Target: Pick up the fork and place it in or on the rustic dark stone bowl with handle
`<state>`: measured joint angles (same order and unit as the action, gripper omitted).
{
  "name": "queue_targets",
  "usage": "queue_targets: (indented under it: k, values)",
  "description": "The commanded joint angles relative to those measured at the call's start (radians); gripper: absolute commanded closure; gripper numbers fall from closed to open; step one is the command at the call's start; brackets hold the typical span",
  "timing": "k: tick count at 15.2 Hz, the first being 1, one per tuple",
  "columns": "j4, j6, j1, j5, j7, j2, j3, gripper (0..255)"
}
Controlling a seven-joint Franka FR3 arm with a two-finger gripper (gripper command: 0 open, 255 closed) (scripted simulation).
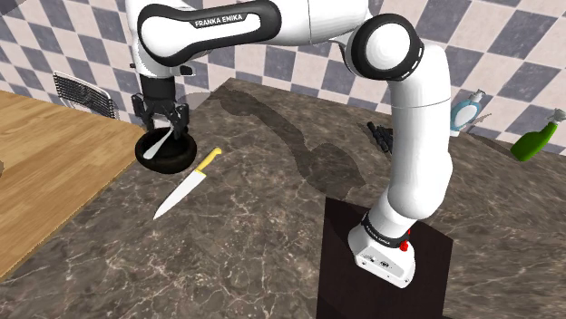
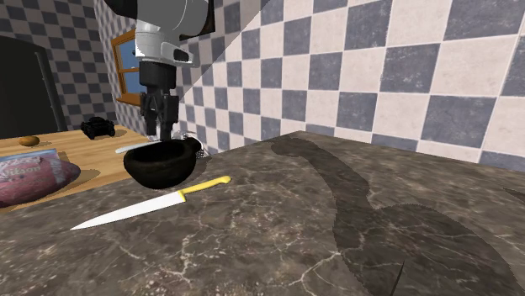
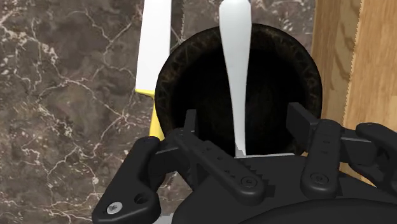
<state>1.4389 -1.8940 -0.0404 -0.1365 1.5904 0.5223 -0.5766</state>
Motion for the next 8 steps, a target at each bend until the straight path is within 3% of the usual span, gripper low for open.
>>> queue_targets:
  k: [1,4,8]
  values:
    - [0.000,0.000,0.000,0.000,0.000,0.000,0.000,0]
    - [0.000,0.000,0.000,0.000,0.000,0.000,0.000,0]
    - [-0.111,0.121,0.003,0.009,-0.008,-0.013,-0.005,0]
